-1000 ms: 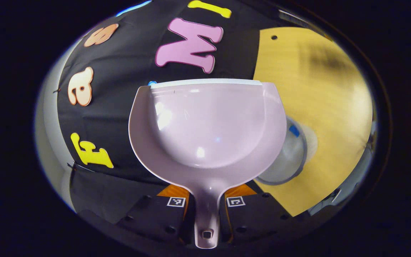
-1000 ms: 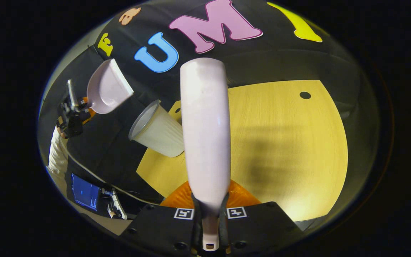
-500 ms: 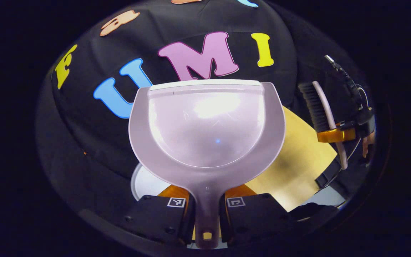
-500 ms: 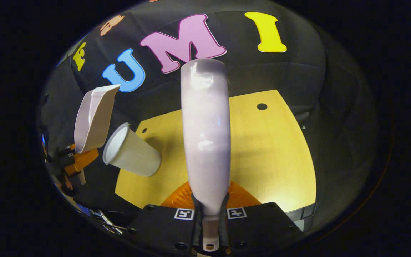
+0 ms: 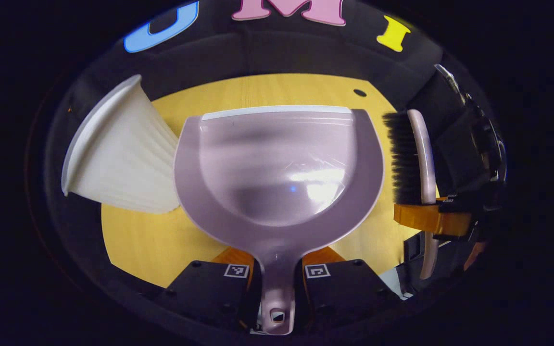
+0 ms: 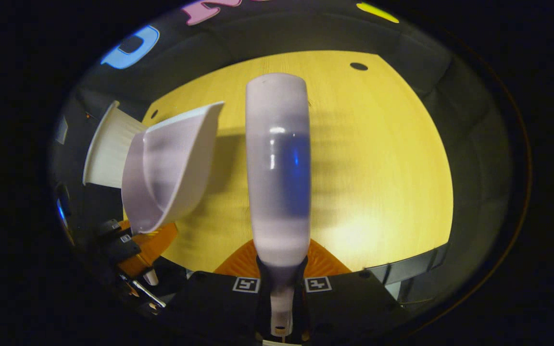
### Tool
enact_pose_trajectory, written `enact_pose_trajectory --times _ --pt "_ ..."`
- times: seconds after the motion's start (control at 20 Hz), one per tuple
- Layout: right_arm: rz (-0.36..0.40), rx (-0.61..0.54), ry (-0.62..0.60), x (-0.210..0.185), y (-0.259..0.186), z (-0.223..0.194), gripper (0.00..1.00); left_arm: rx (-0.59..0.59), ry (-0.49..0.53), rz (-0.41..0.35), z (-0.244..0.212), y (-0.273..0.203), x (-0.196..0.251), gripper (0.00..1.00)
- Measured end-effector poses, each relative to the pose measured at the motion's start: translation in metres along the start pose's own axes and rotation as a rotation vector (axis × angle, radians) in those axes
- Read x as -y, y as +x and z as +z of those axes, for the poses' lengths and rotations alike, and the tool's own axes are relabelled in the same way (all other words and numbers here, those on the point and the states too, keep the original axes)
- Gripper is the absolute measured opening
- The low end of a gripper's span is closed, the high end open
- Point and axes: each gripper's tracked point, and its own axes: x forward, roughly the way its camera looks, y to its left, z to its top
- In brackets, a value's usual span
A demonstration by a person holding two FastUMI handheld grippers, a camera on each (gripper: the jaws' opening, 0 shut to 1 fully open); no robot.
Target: Pick up the small broom and dustpan from the desktop, sweep the trash into the dustpan with the broom, and then empty the trash into the garbage bin.
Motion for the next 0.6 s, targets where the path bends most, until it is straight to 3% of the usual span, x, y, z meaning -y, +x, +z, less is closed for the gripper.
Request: enact_pose_trajectory --times 0.2,0.6 --pt "-0.081 -0.075 0.002 0.01 0.045 -0.006 0.19 -0.079 -0.095 -0.021 0.001 -0.002 0.003 0.26" --pt "-0.215 -0.207 -0.069 0.034 0.079 -0.026 0.19 -0.209 -0.083 0.059 0.002 -0.011 0.0 0.26"
